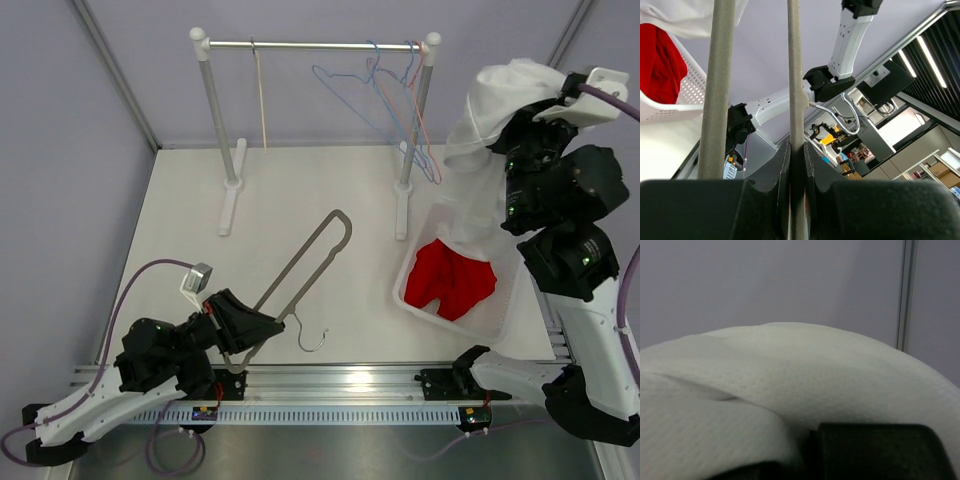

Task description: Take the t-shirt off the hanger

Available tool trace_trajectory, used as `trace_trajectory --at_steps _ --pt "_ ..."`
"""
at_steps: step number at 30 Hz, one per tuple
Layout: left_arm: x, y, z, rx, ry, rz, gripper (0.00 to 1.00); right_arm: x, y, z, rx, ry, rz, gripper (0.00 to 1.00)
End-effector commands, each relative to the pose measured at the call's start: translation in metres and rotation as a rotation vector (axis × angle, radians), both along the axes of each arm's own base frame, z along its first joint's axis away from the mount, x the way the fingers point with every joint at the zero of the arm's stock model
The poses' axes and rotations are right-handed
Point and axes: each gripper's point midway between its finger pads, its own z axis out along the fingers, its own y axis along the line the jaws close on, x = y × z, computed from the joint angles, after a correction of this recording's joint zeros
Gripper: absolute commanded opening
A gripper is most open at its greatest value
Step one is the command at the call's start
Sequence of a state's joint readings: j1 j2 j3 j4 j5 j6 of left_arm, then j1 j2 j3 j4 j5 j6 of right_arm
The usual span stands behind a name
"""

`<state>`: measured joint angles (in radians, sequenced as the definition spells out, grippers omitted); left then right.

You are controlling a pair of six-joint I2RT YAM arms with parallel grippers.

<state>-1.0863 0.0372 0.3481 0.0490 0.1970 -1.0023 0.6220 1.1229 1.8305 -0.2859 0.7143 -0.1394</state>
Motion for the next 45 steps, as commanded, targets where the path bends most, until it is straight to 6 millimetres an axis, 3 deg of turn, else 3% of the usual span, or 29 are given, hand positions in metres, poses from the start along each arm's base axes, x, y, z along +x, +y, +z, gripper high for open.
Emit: trace_trajectory --at_steps 1,2,4,6,7,9,10,12,13,15,16,18,21,23,26,29,32,33,34,35,36,37,38,39,44,45 --pt "0.0 0.0 0.017 -0.071 -0.034 0.004 0.0 0.013 -0.007 -0.059 0.0 0.13 -0.03 0.0" --pt "0.001 -0.003 0.014 -0.062 -0.028 0.0 0.0 0.013 -0.01 -0.069 0.011 0.143 -0.035 0.0" --pt "0.002 -0.005 0.012 -0.061 -0.023 -0.004 0.0 0.014 -0.018 -0.11 0.051 0.193 -0.055 0.0" --pt "0.004 -0.007 0.012 -0.061 -0.018 -0.002 0.0 0.006 -0.029 -0.131 0.122 0.198 -0.074 0.0" --pt "0.004 -0.007 0.012 -0.062 -0.016 0.0 0.0 0.012 -0.032 -0.166 0.116 0.258 -0.103 0.0" --pt "0.006 -0.01 0.012 -0.053 -0.015 0.0 0.0 -0.002 -0.044 -0.187 0.195 0.249 -0.13 0.0" --pt "0.006 -0.01 0.014 -0.055 -0.016 0.002 0.0 0.0 -0.046 -0.222 0.188 0.303 -0.156 0.0" --pt "0.008 -0.011 0.015 -0.049 -0.02 0.011 0.0 -0.01 -0.054 -0.247 0.259 0.308 -0.189 0.0" --pt "0.009 -0.013 0.017 -0.043 -0.02 0.012 0.0 -0.009 -0.055 -0.284 0.246 0.368 -0.213 0.0" --pt "0.01 -0.013 0.02 -0.042 -0.019 0.017 0.0 -0.014 -0.063 -0.314 0.294 0.385 -0.27 0.0" --pt "0.011 -0.015 0.02 -0.037 -0.016 0.017 0.0 -0.015 -0.065 -0.346 0.279 0.436 -0.291 0.0" --pt "0.011 -0.015 0.027 -0.052 -0.017 0.017 0.0 -0.012 -0.063 -0.383 0.309 0.499 -0.301 0.0" --pt "0.014 -0.018 0.035 -0.058 -0.016 0.023 0.0 -0.011 -0.067 -0.427 0.383 0.584 -0.377 0.02" --pt "0.019 -0.02 0.039 -0.053 -0.016 0.042 0.0 -0.006 -0.066 -0.444 0.453 0.61 -0.364 0.04" --pt "0.026 -0.025 0.041 -0.04 -0.016 0.07 0.0 -0.004 -0.085 -0.483 0.585 0.658 -0.384 0.06" --pt "0.034 -0.029 0.042 -0.027 -0.014 0.103 0.0 -0.008 -0.094 -0.496 0.625 0.703 -0.394 0.07" --pt "0.043 -0.035 0.044 -0.02 -0.004 0.132 0.0 -0.016 -0.093 -0.479 0.598 0.687 -0.359 0.15" --pt "0.046 -0.04 0.044 -0.019 -0.004 0.135 0.0 -0.018 -0.091 -0.46 0.601 0.626 -0.322 0.25" --pt "0.051 -0.041 0.046 -0.026 -0.001 0.151 0.0 -0.02 -0.089 -0.45 0.598 0.604 -0.296 0.46" --pt "0.054 -0.044 0.046 -0.027 0.002 0.16 0.0 -0.026 -0.084 -0.446 0.595 0.61 -0.263 0.57" --pt "0.058 -0.049 0.044 -0.02 0.009 0.169 0.0 -0.029 -0.082 -0.424 0.594 0.554 -0.232 0.64" --pt "0.06 -0.052 0.046 -0.024 0.012 0.172 0.0 -0.032 -0.08 -0.416 0.59 0.548 -0.216 0.77" --pt "0.06 -0.053 0.052 -0.048 0.006 0.167 0.0 -0.038 -0.08 -0.416 0.578 0.567 -0.213 0.82" --pt "0.062 -0.055 0.054 -0.056 0.005 0.167 0.0 -0.042 -0.08 -0.397 0.576 0.528 -0.196 0.83" --pt "0.074 -0.07 0.058 -0.078 0.027 0.17 0.0 -0.063 -0.076 -0.357 0.558 0.455 -0.141 0.86" --pt "0.078 -0.071 0.058 -0.08 0.036 0.176 0.0 -0.069 -0.075 -0.339 0.556 0.408 -0.122 0.86"
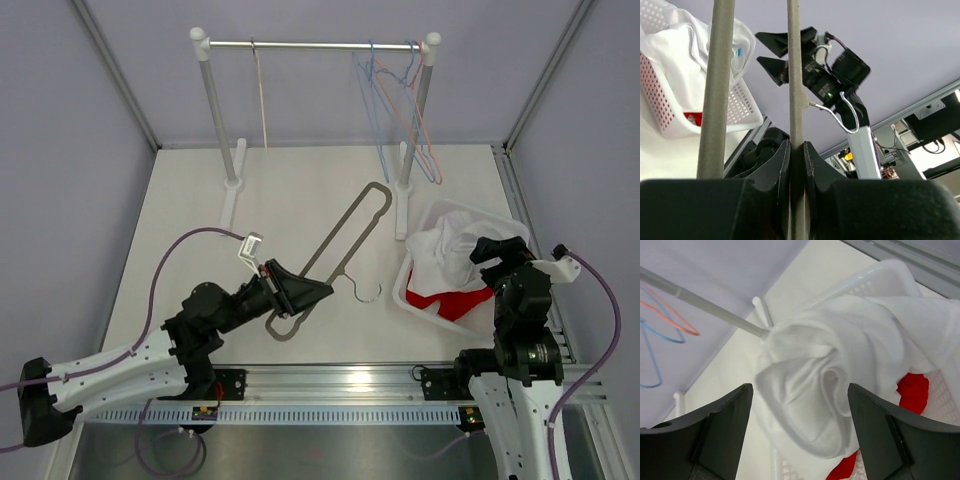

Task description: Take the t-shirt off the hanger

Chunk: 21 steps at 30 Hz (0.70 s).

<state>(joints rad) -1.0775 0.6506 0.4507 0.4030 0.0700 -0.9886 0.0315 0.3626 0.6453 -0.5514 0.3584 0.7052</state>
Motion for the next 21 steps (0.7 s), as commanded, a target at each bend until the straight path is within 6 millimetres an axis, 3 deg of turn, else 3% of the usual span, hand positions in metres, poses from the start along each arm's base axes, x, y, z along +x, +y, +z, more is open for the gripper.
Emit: trace_trajectory --at_steps 1,4,7,10,13,15,21 --pt "0.01 0.01 0.067 -0.206 -0.066 0.053 0.0 -0.02 0.008 0.031 -0.022 -0.052 0.064 0.86" --pt "0.024 0.011 0.069 -0.232 -0.042 0.085 0.0 -0.025 0.032 0.062 -0.016 -0.147 0.207 0.85" --pt "0.035 0.01 0.075 -0.262 -0.022 0.103 0.0 -0.023 0.064 0.071 -0.017 -0.144 0.394 0.88" --pt "0.046 0.008 0.081 -0.306 0.006 0.113 0.0 -0.024 0.108 0.078 -0.004 -0.166 0.665 0.87" --pt "0.054 0.011 0.085 -0.368 0.017 0.129 0.0 -0.027 0.136 0.084 0.047 -0.209 0.831 0.86" --pt "0.053 0.019 0.1 -0.462 0.003 0.117 0.0 -0.029 0.148 0.084 0.103 -0.218 0.895 0.85" --pt "0.06 0.012 0.119 -0.552 -0.057 0.101 0.0 -0.057 0.194 0.108 0.191 -0.32 1.12 0.81"
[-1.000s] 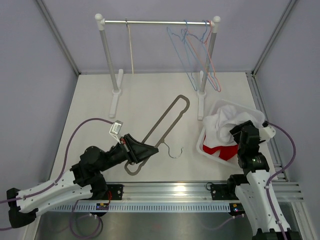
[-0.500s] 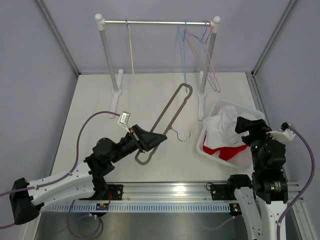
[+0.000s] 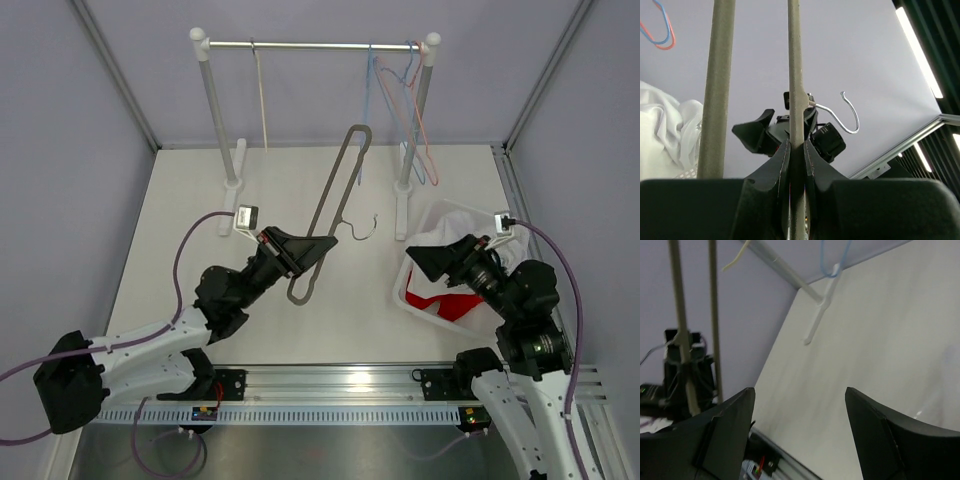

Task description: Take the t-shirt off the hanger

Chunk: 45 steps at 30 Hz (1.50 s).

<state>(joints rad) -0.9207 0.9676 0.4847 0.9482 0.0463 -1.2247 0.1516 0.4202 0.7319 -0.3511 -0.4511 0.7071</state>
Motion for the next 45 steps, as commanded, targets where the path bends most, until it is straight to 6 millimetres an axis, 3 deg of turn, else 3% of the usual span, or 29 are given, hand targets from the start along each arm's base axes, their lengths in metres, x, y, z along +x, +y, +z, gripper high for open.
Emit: trace_trajectory --at_steps 1,5,6,8,10,14,21,28,32,33,36,38,39,41,42,43,44,45 --pt "-0.004 0.016 0.061 -0.212 -0.128 0.025 0.0 -0.028 0.039 0.031 0.074 -0.096 0.219 0.8" --pt "0.013 -0.003 0.051 -0.186 -0.117 0.034 0.0 -0.03 0.075 0.03 0.012 -0.098 0.288 0.73" --pt "0.016 -0.006 0.051 -0.185 -0.117 0.039 0.0 -0.041 0.095 0.03 -0.008 -0.092 0.36 0.73" --pt "0.024 -0.012 0.043 -0.155 -0.103 0.052 0.0 -0.031 0.108 0.029 -0.07 -0.104 0.321 0.72" --pt "0.026 -0.015 0.041 -0.157 -0.087 0.045 0.0 -0.034 0.125 0.024 -0.125 -0.101 0.308 0.73" --pt "0.027 -0.008 0.042 -0.217 -0.074 0.049 0.0 -0.03 0.15 0.017 -0.232 -0.14 0.246 0.74" --pt "0.022 0.008 0.04 -0.278 -0.071 0.066 0.0 -0.033 0.178 0.018 -0.307 -0.226 0.158 0.7" --pt "0.021 0.019 0.031 -0.303 -0.026 0.075 0.0 -0.021 0.177 0.015 -0.349 -0.265 -0.068 0.42" --pt "0.017 0.026 0.028 -0.328 -0.008 0.067 0.0 -0.019 0.176 0.005 -0.385 -0.271 -0.145 0.17" --pt "0.016 0.027 0.028 -0.33 -0.008 0.066 0.0 -0.018 0.174 0.005 -0.382 -0.267 -0.158 0.07" --pt "0.012 0.032 0.027 -0.322 -0.02 0.07 0.0 -0.019 0.167 0.006 -0.384 -0.262 -0.177 0.0" --pt "0.011 0.032 0.024 -0.298 -0.033 0.077 0.06 -0.021 0.165 0.009 -0.375 -0.256 -0.168 0.0" --pt "0.006 0.035 0.028 -0.295 -0.055 0.076 0.15 -0.022 0.162 0.004 -0.414 -0.251 -0.157 0.0" --pt "0.005 0.034 0.023 -0.254 -0.055 0.085 0.3 -0.025 0.16 0.012 -0.397 -0.225 -0.146 0.0" --pt "0.0 0.039 0.029 -0.247 -0.086 0.095 0.46 -0.027 0.154 -0.002 -0.484 -0.211 -0.12 0.0" --pt "0.002 0.036 0.023 -0.196 -0.074 0.104 0.54 -0.028 0.154 0.008 -0.455 -0.186 -0.116 0.0" --pt "0.0 0.037 0.023 -0.174 -0.082 0.108 0.62 -0.029 0.153 0.005 -0.478 -0.167 -0.111 0.0" --pt "-0.002 0.037 0.023 -0.146 -0.092 0.113 0.77 -0.032 0.146 -0.007 -0.561 -0.148 -0.093 0.0"
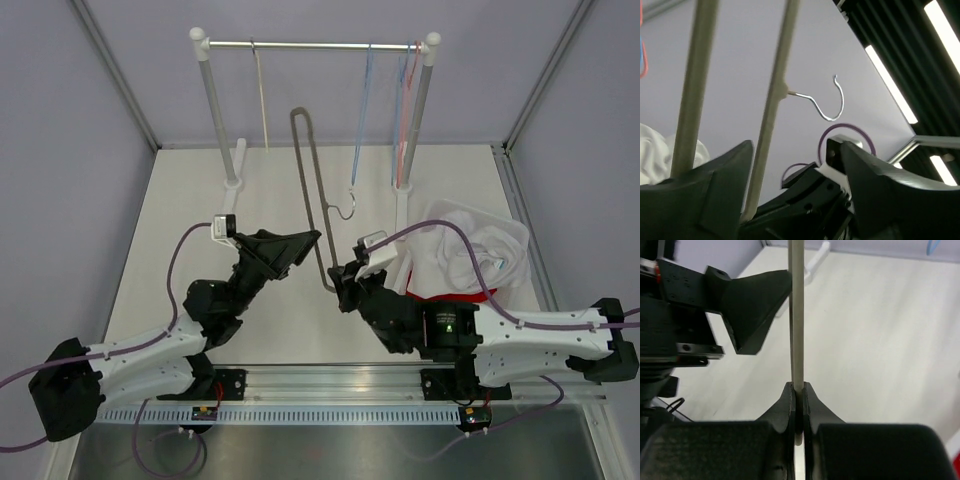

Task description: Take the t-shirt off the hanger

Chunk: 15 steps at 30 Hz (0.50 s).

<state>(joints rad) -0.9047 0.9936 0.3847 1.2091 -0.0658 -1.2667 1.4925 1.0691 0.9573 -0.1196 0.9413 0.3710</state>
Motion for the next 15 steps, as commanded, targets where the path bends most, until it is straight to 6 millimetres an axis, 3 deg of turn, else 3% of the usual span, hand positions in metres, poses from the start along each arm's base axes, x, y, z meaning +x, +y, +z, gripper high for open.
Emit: trace_trajectory --at_steps 1,3,4,6,7,9,10,12,13,15 --pt "-0.014 0.012 0.015 0.072 -0.096 0.05 0.83 0.004 -0.031 0.021 -0.013 0.066 -0.094 0.0" --pt "-0.019 0.017 0.021 0.121 -0.134 0.074 0.93 0.0 -0.037 0.009 -0.109 0.103 -0.088 0.0" --pt "-0.025 0.022 0.022 0.152 -0.139 0.077 0.99 -0.001 -0.035 0.016 -0.103 0.119 -0.089 0.0" --pt "-0.032 0.03 0.033 0.174 -0.174 0.091 0.99 -0.004 -0.042 0.01 -0.183 0.141 -0.084 0.0" --pt "-0.031 0.029 0.024 0.245 -0.172 0.106 0.99 -0.004 -0.043 0.017 -0.182 0.145 -0.086 0.0" --pt "-0.041 0.045 0.044 0.266 -0.232 0.149 0.99 -0.001 -0.046 0.008 -0.262 0.173 -0.087 0.0" --pt "-0.039 0.044 0.03 0.348 -0.206 0.149 0.99 0.002 -0.047 0.011 -0.279 0.177 -0.078 0.0" --pt "-0.048 0.059 0.039 0.401 -0.247 0.187 0.99 0.009 -0.045 0.003 -0.317 0.215 -0.056 0.0" --pt "-0.046 0.06 0.019 0.49 -0.21 0.181 0.99 0.013 -0.044 0.004 -0.343 0.216 -0.032 0.0" --pt "-0.05 0.079 0.015 0.541 -0.221 0.24 0.99 0.019 -0.041 -0.002 -0.378 0.248 -0.002 0.0"
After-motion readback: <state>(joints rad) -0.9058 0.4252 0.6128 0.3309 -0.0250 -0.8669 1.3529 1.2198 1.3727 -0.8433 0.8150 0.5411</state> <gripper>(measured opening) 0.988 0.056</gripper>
